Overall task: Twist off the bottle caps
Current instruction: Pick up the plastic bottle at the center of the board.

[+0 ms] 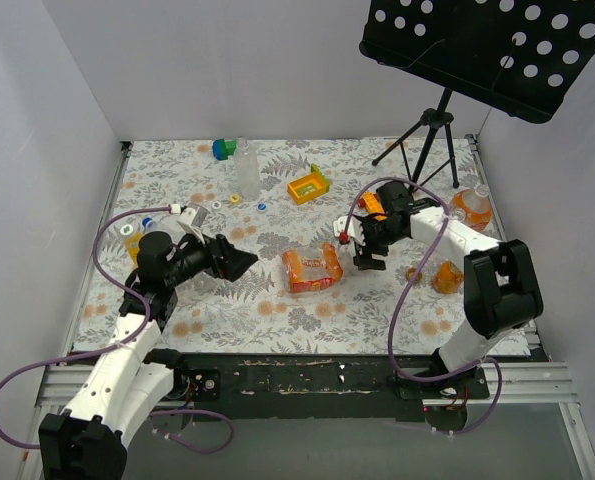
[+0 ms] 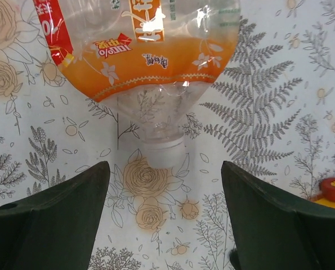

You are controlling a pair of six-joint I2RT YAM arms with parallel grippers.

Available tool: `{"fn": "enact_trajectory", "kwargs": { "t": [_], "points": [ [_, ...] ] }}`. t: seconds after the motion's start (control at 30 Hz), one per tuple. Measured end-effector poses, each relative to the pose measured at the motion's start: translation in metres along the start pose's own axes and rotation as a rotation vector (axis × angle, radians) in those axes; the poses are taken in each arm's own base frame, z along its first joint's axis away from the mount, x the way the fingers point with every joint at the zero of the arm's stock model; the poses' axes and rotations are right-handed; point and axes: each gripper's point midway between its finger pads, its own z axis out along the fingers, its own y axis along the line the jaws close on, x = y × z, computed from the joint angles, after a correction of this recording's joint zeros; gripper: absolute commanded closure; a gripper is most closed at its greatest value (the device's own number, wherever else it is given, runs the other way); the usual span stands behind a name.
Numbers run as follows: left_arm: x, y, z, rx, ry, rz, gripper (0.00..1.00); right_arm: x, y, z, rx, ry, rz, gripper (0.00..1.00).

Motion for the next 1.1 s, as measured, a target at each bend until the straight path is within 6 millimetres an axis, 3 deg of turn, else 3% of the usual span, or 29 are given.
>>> {"fn": "enact_trajectory", "kwargs": {
  "t": [0.2, 0.4, 0.53, 0.63, 0.87, 1.1],
  "points": [
    [0.004, 0.006, 0.003, -0.018, 0.015, -0.01, 0.02, 0.014, 0.009, 0.027, -0.084, 0.075, -0.009, 0.27],
    [0.003, 0.008, 0.003, -0.028, 0.009, -0.006, 0.02, 0.015, 0.016, 0.037, -0.117, 0.099, -0.024, 0.42],
    [0.003, 0.008, 0.003, -0.028, 0.01, -0.005, 0.02, 0.021, 0.02, 0.045, -0.146, 0.111, -0.021, 0.66],
    [0.003, 0.007, 0.003, -0.027, 0.01, -0.005, 0.02, 0.024, 0.024, 0.049, -0.164, 0.115, -0.018, 0.98],
    [0.003, 0.003, 0.002, -0.006, 0.012, -0.007, 0.02, 0.014, 0.028, 0.037, -0.151, 0.098, -0.053, 0.99],
    [0.003, -0.013, 0.006, 0.088, 0.03, -0.07, 0.02, -0.035, 0.04, -0.002, -0.105, 0.051, -0.187, 0.99]
  ]
}}
